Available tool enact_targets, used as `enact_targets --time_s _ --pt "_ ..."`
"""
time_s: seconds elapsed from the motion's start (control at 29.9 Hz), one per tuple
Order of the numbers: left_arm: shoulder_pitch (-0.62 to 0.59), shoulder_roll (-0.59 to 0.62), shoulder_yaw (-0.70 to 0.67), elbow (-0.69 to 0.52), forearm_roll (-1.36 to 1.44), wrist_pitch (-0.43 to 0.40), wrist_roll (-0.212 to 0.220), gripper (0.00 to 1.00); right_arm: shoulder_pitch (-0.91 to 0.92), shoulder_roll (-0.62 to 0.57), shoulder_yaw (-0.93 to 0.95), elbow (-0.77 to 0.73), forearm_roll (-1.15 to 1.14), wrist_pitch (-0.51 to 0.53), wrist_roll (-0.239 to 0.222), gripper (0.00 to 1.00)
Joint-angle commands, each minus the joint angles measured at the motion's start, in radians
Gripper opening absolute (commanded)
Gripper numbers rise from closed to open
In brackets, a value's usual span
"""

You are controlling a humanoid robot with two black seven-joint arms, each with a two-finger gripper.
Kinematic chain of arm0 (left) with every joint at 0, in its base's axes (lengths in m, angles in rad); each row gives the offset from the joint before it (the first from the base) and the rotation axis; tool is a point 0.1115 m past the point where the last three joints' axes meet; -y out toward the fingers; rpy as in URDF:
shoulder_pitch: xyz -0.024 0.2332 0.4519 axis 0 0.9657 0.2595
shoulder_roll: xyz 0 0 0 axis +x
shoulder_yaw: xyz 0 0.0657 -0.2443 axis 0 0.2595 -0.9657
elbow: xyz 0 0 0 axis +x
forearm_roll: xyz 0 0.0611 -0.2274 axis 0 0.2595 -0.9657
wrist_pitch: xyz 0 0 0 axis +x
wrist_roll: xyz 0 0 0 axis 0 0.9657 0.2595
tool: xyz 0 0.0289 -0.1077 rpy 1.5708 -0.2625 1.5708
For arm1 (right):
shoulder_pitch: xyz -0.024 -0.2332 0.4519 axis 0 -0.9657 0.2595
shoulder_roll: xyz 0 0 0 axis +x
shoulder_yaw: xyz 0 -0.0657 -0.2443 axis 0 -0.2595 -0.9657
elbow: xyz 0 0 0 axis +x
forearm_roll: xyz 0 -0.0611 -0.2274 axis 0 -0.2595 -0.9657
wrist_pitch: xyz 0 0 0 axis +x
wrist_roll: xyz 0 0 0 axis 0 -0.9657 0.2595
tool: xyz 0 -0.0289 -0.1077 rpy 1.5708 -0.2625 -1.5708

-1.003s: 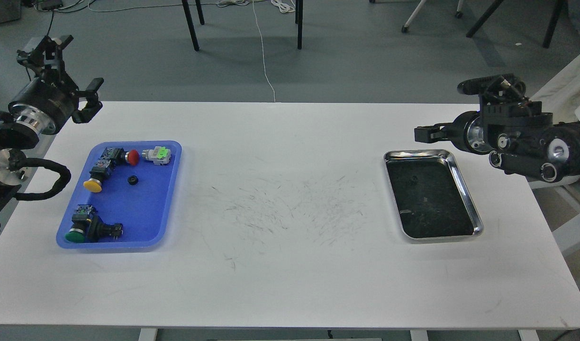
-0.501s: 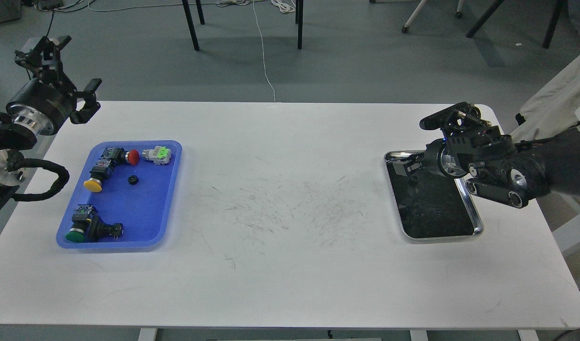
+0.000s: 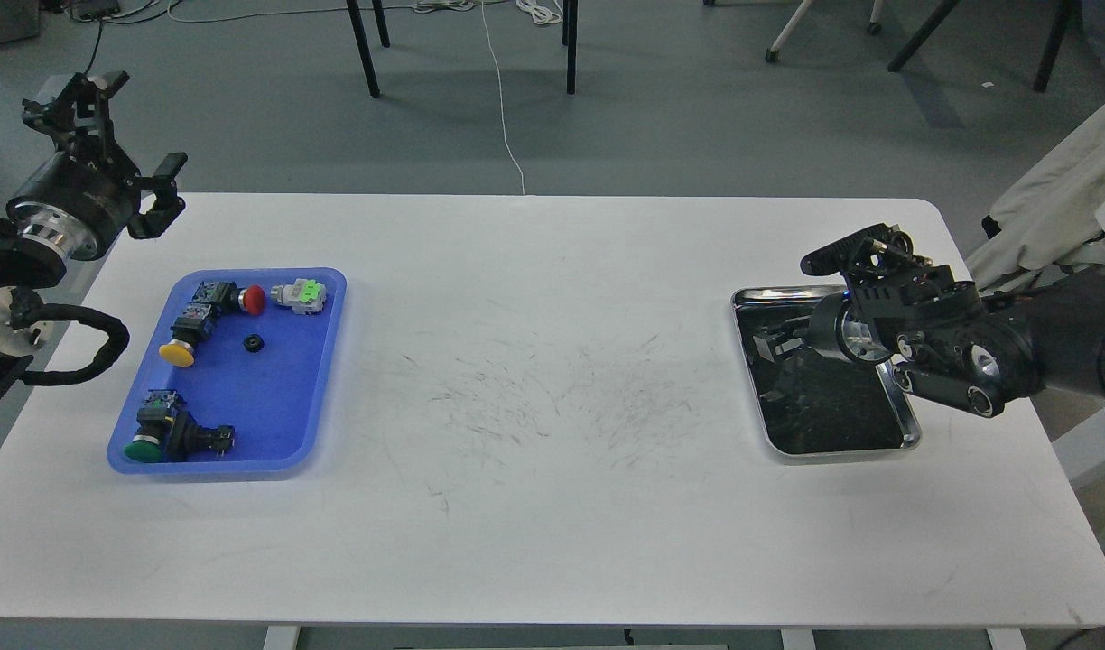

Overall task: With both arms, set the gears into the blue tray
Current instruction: 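Lower the right gripper into the steel tray and grasp a black gear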

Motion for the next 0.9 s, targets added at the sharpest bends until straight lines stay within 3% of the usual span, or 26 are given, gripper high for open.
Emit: enact_targets --time_s 0.0,0.6,0.87 --pt "0.0 0.001 0.002 0.0 0.0 0.0 0.0 0.98 -0.011 0.017 0.0 -0.015 0.0 0.0 0.008 0.55" --pt "0.001 0.0 0.001 0.002 0.0 0.0 0.0 0.98 -0.031 0.027 -0.001 -0.031 -0.009 0.006 0.026 0.49" --pt "0.001 0.001 0.002 0.002 0.0 0.0 0.0 0.98 -0.019 0.02 -0.028 -0.034 -0.02 0.023 0.038 0.41"
